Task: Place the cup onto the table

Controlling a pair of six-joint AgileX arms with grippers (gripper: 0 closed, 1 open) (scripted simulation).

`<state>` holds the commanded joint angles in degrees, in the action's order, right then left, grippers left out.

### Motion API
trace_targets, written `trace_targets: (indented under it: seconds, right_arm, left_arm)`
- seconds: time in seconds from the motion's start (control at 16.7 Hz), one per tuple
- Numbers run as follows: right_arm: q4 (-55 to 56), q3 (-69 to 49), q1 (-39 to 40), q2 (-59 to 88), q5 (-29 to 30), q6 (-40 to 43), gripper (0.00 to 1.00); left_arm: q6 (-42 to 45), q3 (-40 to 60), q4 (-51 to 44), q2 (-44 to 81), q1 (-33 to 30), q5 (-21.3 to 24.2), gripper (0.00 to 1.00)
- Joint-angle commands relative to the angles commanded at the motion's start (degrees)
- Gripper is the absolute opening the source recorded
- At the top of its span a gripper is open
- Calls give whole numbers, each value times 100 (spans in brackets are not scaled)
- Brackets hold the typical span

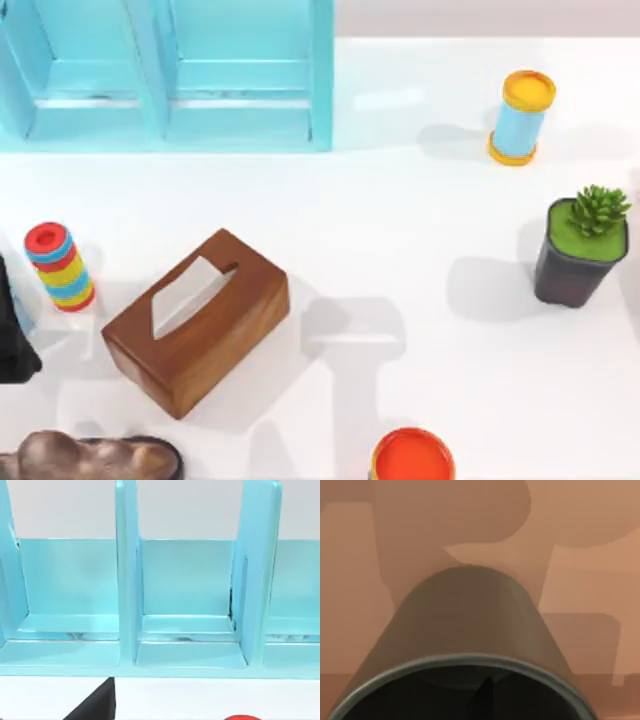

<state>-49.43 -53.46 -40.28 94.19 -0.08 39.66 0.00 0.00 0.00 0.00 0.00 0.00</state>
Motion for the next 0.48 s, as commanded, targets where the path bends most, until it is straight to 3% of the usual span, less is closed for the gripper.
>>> trace_targets:
  seconds: [0.36,0.48]
  right_arm:
    - [0,0,0,0,0,0,2]
    - [0,0,0,0,0,0,0]
  left_arm:
    - [0,0,0,0,0,0,100]
    - [0,0,0,0,0,0,100]
